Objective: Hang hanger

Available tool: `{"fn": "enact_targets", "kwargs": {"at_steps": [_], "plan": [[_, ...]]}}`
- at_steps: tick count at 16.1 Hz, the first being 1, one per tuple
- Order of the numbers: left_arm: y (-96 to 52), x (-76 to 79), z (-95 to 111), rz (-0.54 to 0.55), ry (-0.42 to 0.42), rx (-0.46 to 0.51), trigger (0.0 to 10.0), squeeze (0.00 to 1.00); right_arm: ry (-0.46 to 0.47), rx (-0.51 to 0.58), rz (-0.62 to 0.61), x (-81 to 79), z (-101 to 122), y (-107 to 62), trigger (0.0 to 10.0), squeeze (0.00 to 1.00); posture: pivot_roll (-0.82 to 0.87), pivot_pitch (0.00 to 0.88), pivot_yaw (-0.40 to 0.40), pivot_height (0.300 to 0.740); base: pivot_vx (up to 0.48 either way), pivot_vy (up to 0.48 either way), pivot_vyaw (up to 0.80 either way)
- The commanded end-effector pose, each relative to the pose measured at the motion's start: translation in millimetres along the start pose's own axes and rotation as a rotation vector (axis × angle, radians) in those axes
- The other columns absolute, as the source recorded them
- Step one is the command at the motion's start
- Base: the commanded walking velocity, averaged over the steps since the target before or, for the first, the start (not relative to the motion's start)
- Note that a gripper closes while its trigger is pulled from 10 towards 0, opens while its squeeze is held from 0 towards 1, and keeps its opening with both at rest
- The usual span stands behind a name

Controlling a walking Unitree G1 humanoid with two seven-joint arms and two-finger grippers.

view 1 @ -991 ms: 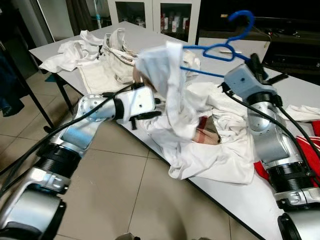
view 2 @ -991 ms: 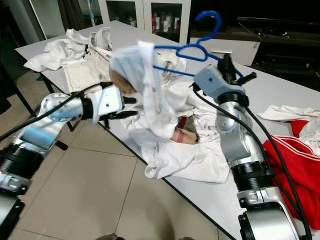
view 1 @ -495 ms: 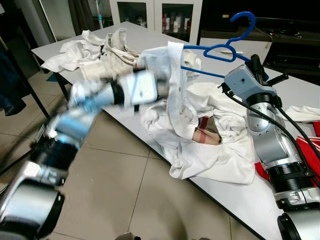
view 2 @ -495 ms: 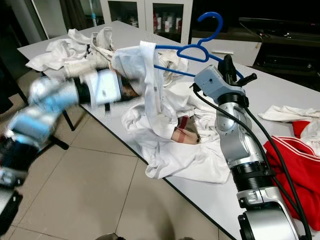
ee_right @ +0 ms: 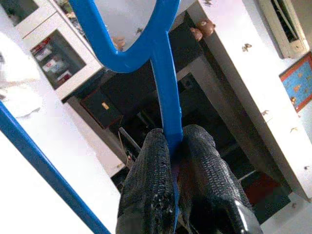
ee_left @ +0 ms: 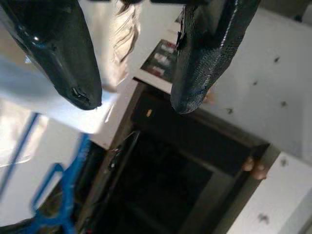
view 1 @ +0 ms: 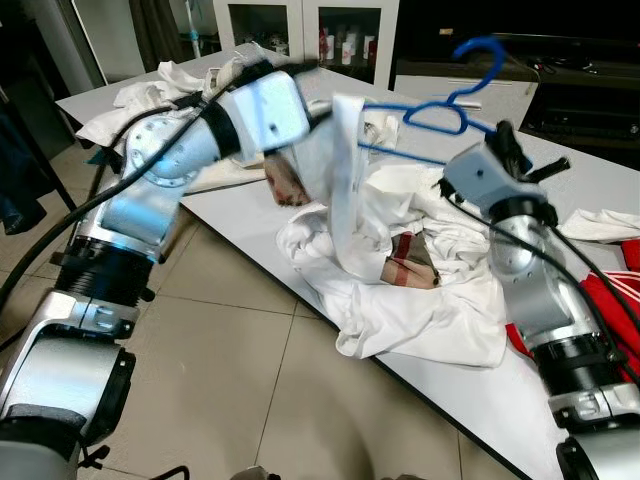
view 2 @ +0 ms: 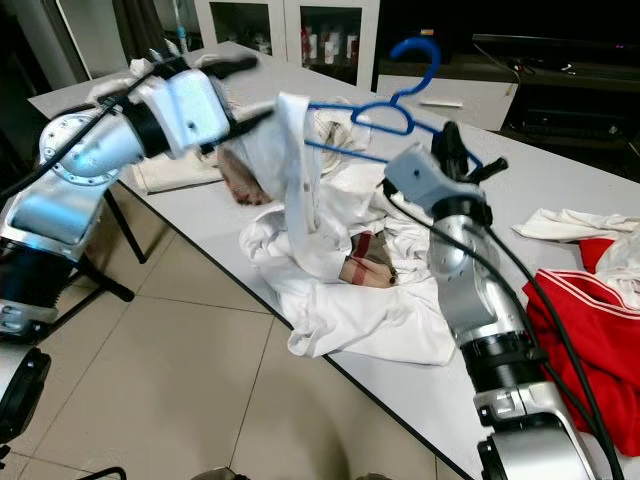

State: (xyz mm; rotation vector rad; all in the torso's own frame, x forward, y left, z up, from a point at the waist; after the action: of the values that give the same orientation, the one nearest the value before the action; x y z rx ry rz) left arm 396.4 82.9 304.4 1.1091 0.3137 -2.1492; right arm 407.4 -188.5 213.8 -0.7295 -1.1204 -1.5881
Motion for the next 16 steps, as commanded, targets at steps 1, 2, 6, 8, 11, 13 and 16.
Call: {"fn": "enact_targets", "kwargs": {"at_steps": [1, 2, 6, 8, 11, 13, 16], "plan": [[-1.1, -6.9, 6.1, 0.035, -0.011, 0.035, 10.0, 0.00, -0.018, 0.026, -0.028, 5.0, 4.1, -0.9, 10.0, 0.00, 0.01, 0.000, 0.035, 0.723, 0.000, 0.000, 0.00], [-2.7, -1.3, 1.3, -0.004, -0.030, 0.010, 10.0, 0.00, -0.053, 0.042, -0.041, 6.3, 5.8, -1.7, 10.0, 0.00, 0.01, 0.000, 0.035, 0.723, 0.000, 0.000, 0.00], [-15.0, 35.7, -22.8, -0.190, -0.165, -0.072, 10.0, 0.00, -0.185, 0.118, -0.147, 24.7, 18.2, -2.8, 10.0, 0.00, 0.01, 0.000, 0.032, 0.723, 0.000, 0.000, 0.00], [-15.8, 39.1, -22.1, -0.195, -0.200, -0.056, 10.0, 1.00, -0.261, 0.165, -0.189, 29.6, 25.1, -4.8, 10.0, 0.00, 0.01, 0.000, 0.030, 0.723, 0.000, 0.000, 0.00], [-16.4, 36.6, -27.3, -0.184, -0.184, -0.085, 10.0, 0.99, -0.287, 0.163, -0.198, 29.2, 19.0, -9.0, 10.0, 0.00, 0.02, 0.000, 0.030, 0.723, 0.000, 0.000, 0.00], [-17.0, 32.5, -30.5, -0.161, -0.163, -0.101, 10.0, 0.00, -0.286, 0.154, -0.193, 27.6, 15.8, -10.2, 10.0, 0.00, 0.01, 0.000, 0.032, 0.723, 0.000, 0.000, 0.00], [-16.8, 21.1, -33.2, -0.099, -0.158, -0.104, 10.0, 0.00, -0.290, 0.169, -0.157, 17.5, 18.9, -11.4, 10.0, 0.00, 0.01, 0.000, 0.031, 0.723, 0.000, 0.000, 0.00]]}}
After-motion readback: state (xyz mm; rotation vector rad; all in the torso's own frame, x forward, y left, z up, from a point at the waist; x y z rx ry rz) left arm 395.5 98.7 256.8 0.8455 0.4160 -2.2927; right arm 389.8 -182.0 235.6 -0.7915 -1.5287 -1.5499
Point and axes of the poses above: a point about 5 cm out from each wrist's last joint towards the gripper, its own y axis pointing out of the wrist towards the gripper, its own z axis along the axis of the wrist's last joint, x = y × z, the point moved 6 cm from there along y, pointing out of the wrist towards the gripper, and after that the axes turned 9 degrees about -y, right-handed, at the moved point
